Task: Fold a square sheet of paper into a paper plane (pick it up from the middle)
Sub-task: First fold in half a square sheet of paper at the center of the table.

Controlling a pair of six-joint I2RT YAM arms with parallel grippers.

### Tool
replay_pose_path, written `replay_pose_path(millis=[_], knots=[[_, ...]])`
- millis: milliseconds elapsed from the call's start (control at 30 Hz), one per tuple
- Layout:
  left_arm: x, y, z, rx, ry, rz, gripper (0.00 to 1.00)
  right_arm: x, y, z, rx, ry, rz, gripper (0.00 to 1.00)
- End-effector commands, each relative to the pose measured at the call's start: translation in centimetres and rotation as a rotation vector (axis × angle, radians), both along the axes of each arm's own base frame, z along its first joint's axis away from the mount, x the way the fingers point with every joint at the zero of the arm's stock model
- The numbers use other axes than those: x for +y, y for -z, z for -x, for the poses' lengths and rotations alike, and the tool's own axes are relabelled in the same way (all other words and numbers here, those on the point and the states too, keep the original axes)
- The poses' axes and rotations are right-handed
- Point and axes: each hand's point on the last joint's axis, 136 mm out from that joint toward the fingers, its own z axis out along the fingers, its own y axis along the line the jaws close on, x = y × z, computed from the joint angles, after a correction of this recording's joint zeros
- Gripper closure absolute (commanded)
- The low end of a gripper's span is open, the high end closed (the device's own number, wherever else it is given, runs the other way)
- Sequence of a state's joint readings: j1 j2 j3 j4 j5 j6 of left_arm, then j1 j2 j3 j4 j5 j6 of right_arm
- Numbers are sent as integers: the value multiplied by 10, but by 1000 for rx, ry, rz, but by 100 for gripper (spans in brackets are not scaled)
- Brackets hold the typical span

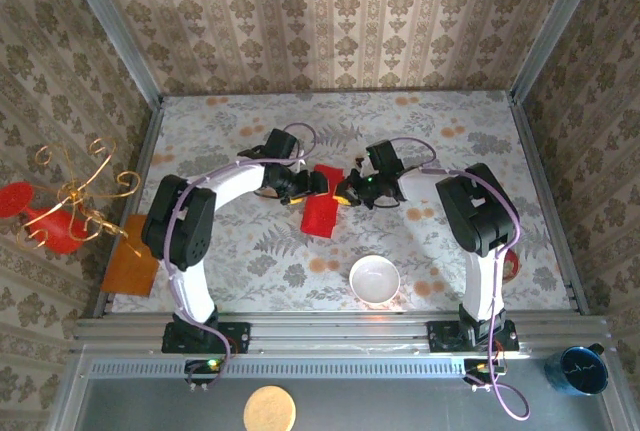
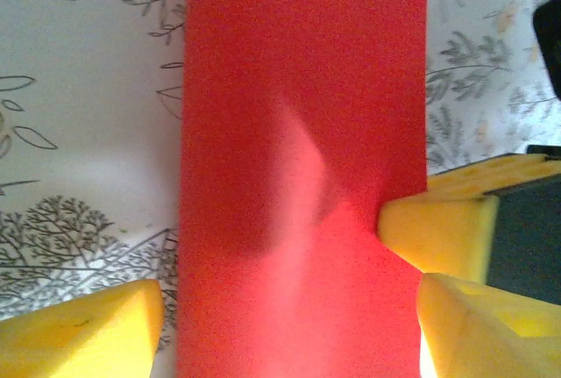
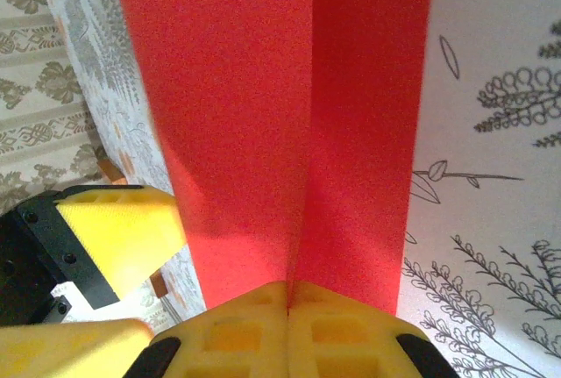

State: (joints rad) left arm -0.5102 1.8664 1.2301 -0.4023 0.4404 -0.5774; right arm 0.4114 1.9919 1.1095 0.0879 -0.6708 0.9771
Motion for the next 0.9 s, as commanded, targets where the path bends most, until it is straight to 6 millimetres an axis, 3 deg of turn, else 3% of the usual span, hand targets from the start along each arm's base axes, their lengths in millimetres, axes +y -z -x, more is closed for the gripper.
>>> replay_pose_path(millis=[0, 300, 433, 633, 867], knots=[[8, 10, 1, 13, 27, -67, 27, 0, 14, -1, 31, 37, 10, 91], [7, 24, 4, 49, 29, -94, 48, 2, 17, -1, 44, 29, -3, 89], [13, 33, 6, 72, 2, -128, 56, 0, 15, 0, 42, 16, 10, 82], [19, 46, 11, 83, -20, -179, 62, -33, -7, -2, -26, 45, 122, 62], [21, 67, 24, 93, 30, -238, 64, -67, -25, 1, -123, 128, 197, 59]])
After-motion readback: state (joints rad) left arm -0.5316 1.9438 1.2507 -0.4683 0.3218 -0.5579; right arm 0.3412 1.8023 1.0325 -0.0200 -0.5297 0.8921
